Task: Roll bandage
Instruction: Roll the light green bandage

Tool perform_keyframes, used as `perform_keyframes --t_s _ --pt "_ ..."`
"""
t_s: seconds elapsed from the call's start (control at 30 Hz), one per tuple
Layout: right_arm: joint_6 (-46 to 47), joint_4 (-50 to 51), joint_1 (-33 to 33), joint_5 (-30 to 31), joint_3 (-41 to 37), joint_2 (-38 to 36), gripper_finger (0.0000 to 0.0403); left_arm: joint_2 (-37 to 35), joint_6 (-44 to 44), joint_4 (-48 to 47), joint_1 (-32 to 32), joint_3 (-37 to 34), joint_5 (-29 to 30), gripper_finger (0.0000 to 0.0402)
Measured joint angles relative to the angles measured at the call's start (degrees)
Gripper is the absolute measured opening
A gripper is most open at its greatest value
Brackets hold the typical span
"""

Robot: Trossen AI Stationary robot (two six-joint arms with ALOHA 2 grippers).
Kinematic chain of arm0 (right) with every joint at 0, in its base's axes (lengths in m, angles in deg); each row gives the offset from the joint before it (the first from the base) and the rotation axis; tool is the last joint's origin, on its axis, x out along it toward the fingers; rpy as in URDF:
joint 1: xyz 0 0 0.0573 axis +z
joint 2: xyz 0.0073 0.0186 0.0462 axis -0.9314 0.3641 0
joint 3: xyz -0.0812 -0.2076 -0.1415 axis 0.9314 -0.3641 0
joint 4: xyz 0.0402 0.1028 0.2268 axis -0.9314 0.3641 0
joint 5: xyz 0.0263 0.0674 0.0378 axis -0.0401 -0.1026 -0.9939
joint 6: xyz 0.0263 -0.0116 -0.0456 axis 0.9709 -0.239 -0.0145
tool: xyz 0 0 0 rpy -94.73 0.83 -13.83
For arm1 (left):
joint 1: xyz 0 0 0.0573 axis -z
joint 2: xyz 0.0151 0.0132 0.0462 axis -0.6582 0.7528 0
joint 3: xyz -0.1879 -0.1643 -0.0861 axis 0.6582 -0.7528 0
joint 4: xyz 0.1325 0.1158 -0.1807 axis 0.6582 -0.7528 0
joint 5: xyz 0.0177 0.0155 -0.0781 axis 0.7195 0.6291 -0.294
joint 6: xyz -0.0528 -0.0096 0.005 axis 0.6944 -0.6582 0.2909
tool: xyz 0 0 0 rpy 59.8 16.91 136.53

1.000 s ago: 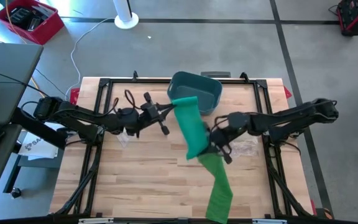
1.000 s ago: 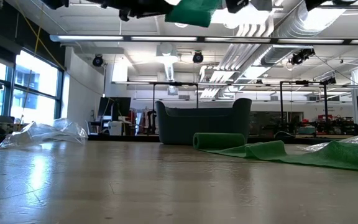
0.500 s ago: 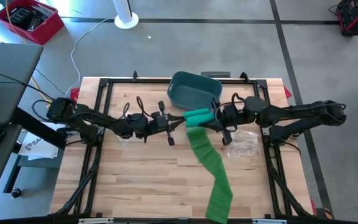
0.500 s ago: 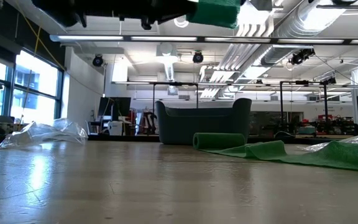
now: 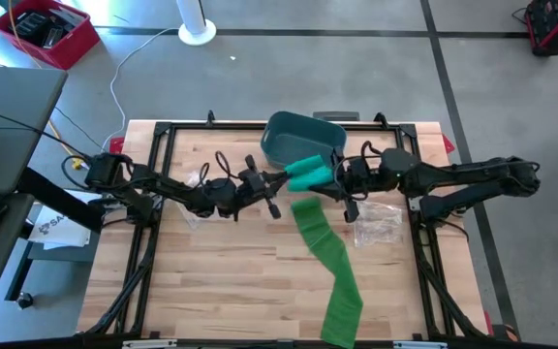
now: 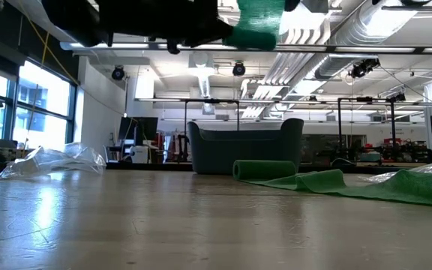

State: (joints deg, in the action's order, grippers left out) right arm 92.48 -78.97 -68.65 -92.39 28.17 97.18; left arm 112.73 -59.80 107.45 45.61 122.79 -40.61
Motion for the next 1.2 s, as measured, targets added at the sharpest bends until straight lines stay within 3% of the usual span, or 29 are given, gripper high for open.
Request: perform_keyframes --t_s 0.2,0.57,0.73,0.93,1.2 --pt "0.62 10.42 2.95 -0.44 -0.02 1.47 0.0 -4.13 3.07 4.72 0.02 -0.26 -0.53 0.0" --pt "-1.02 10.89 5.69 -6.97 -0.05 9.86 0.0 -9.28 17.02 11.38 -0.04 -0.26 -12.19 0.0" --pt "-0.67 9.74 6.25 -11.43 -0.04 12.28 0.0 -9.74 11.81 11.2 0.23 -0.28 -8.24 0.0" --pt "-0.57 3.89 8.12 -12.76 -0.07 11.76 0.0 -9.42 2.31 2.2 -1.12 -0.28 -0.8 0.0" --pt "2.59 -11.63 6.57 -12.74 -0.04 11.06 0.0 -4.81 3.56 -1.81 -1.81 -0.33 -4.61 0.0"
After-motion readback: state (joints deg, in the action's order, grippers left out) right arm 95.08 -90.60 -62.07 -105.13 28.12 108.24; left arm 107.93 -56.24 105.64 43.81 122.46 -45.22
